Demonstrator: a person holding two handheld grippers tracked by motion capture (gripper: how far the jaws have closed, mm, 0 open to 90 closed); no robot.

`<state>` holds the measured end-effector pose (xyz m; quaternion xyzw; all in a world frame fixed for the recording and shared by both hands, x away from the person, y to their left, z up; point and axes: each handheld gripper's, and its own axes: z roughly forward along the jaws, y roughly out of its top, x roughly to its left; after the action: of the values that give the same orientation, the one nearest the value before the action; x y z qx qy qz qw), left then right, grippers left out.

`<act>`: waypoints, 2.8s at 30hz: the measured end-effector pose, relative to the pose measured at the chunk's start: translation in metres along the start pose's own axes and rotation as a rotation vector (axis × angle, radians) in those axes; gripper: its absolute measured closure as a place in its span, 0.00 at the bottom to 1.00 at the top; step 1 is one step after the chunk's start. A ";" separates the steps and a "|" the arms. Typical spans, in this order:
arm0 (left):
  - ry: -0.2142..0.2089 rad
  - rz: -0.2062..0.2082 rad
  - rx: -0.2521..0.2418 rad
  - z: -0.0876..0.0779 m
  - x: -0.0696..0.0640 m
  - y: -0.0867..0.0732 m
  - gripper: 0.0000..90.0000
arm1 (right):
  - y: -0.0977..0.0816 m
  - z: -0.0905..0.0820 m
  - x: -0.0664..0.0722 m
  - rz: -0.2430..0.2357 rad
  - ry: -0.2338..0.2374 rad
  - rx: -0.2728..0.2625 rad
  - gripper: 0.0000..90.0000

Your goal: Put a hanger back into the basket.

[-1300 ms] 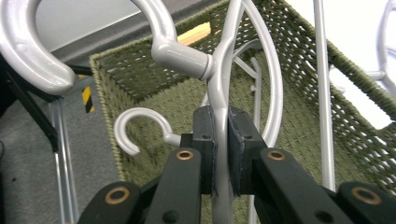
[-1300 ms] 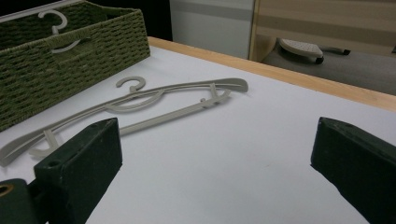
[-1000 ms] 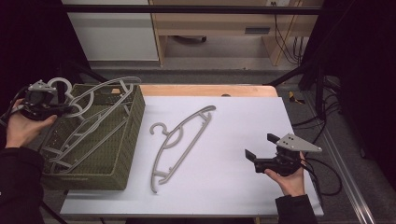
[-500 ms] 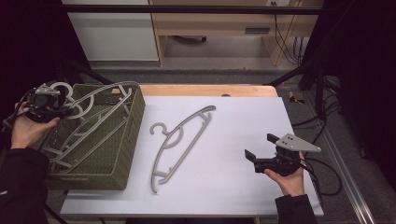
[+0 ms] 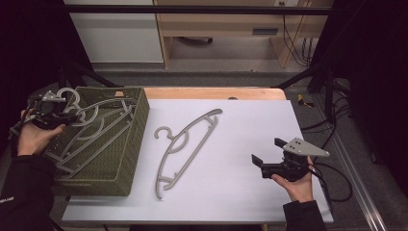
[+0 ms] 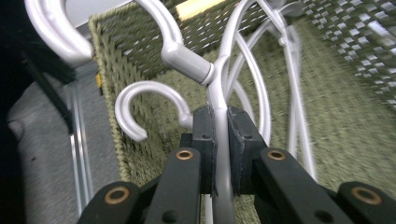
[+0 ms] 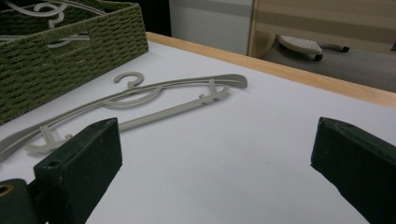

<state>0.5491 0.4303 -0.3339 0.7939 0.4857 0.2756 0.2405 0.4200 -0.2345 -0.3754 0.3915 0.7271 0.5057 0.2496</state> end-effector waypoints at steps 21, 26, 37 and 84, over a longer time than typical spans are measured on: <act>-0.016 -0.068 0.057 0.029 -0.011 -0.023 0.89 | 0.001 -0.003 0.000 0.002 0.004 -0.014 0.03; -0.023 -0.085 0.065 0.021 -0.009 -0.026 0.80 | 0.002 -0.004 0.000 0.004 0.004 -0.017 0.03; -0.097 -0.096 -0.148 -0.021 -0.028 -0.025 0.58 | 0.003 -0.005 0.000 0.006 0.006 -0.024 0.03; -0.447 0.068 -0.384 -0.030 -0.232 0.018 0.22 | 0.005 -0.014 -0.001 0.028 0.005 -0.061 0.03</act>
<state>0.4532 0.2168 -0.3471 0.7907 0.3327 0.1887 0.4779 0.4115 -0.2423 -0.3661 0.3927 0.7064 0.5320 0.2526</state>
